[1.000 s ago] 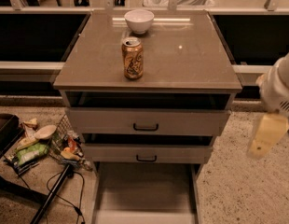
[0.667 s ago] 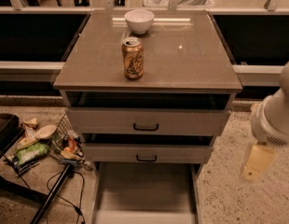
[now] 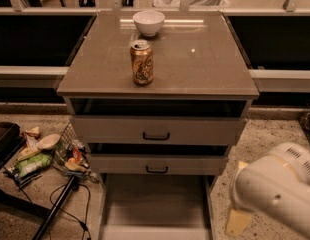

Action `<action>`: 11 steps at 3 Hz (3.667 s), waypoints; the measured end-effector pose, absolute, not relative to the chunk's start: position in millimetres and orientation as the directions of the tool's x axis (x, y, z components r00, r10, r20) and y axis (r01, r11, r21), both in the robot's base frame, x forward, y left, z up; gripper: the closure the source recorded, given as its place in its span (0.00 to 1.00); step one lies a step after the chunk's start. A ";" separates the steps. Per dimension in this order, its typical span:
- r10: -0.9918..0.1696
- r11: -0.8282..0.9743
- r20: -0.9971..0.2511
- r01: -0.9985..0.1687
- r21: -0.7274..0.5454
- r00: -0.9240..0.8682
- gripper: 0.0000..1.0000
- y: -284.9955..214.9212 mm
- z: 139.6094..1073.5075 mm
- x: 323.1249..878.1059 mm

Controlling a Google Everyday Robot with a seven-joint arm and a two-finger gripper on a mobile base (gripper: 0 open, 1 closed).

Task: Close bottom drawer

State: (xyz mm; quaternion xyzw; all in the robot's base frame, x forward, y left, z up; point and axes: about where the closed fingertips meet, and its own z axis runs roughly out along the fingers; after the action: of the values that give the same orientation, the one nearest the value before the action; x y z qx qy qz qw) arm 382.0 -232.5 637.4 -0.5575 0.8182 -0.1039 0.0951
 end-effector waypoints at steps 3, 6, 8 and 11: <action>-0.939 0.328 0.007 -0.904 -0.274 -0.343 0.00 -204.2 576.0 365.3; -0.910 0.414 -0.032 -0.905 -0.095 -0.413 0.41 -194.6 391.0 324.9; -0.851 0.522 -0.083 -0.853 -0.026 -0.519 0.87 -202.2 273.3 285.5; -0.842 0.487 -0.225 -0.871 0.072 -0.490 1.00 -157.7 136.6 255.1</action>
Offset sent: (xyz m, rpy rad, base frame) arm -0.0166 0.0238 -0.0369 -0.0420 0.0070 0.0578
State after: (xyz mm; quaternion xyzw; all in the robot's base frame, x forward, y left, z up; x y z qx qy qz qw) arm 255.1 -157.7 136.6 -0.4988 0.8585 0.0880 0.0797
